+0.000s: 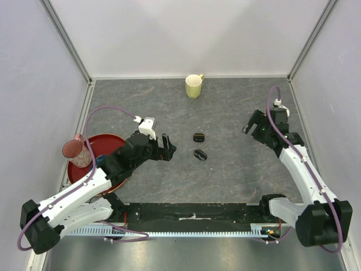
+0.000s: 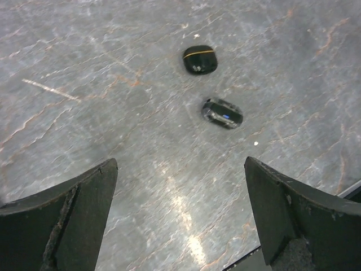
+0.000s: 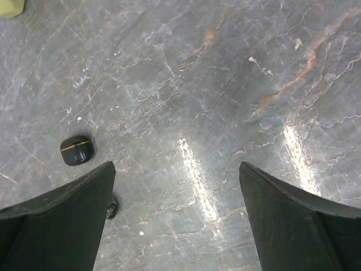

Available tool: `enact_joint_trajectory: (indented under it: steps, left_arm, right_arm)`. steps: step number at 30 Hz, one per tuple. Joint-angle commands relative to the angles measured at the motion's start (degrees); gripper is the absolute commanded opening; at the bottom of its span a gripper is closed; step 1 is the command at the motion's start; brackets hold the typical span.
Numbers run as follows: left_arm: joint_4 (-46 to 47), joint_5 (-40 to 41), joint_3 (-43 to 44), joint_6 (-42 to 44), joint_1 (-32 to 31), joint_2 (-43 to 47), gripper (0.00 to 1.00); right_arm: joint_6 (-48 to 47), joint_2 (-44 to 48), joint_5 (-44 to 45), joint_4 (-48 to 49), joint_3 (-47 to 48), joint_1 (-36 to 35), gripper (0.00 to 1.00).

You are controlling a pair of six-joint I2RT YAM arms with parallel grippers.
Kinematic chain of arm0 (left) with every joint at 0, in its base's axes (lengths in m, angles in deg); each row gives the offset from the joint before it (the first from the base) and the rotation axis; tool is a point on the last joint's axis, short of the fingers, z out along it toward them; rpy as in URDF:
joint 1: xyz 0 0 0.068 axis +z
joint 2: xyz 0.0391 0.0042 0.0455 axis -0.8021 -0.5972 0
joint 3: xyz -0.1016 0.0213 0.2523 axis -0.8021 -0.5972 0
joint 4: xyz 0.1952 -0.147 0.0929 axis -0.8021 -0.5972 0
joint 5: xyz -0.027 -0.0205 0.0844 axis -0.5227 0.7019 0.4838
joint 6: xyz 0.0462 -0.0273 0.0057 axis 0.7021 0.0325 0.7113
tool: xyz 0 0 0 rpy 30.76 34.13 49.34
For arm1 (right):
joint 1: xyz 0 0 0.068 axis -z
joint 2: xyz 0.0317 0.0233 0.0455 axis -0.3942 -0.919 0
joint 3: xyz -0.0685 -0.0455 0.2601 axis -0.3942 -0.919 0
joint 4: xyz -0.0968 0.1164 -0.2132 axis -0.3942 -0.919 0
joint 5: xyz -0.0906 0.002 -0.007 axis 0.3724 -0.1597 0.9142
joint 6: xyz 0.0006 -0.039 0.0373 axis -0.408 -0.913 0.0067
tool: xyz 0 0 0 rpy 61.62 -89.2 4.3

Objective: Insert the wireless bluetooth earbuds into the charging case
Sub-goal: Reset both arms

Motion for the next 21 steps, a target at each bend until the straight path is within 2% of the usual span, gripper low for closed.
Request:
enact_joint_trajectory:
  steps: [1, 6, 13, 17, 21]
  left_arm:
    - [-7.68, 3.65, 2.76, 2.19, -0.14, 2.83, 1.00]
    - [-9.53, 6.99, 4.43, -1.06, -0.14, 5.38, 1.00]
    - [-9.18, 6.81, 5.23, 1.58, 0.30, 10.21, 1.00]
    - [-8.30, 8.13, 3.39, 2.54, 1.70, 14.34, 1.00]
    - [-3.57, 3.75, -0.83, 4.47, 3.29, 23.19, 1.00]
  right_arm:
    - [-4.91, -2.52, -16.79, 1.49, 0.40, 9.64, 0.98]
    - [-7.64, -2.53, -16.98, 2.38, 0.40, 11.41, 0.98]
    - [-10.37, 1.15, -9.35, 4.39, -1.96, 11.41, 0.98]
    - [-10.55, 1.51, -8.19, 5.28, -3.90, 11.32, 0.98]
    - [-9.14, -0.76, -10.56, 6.41, -4.61, 11.32, 0.98]
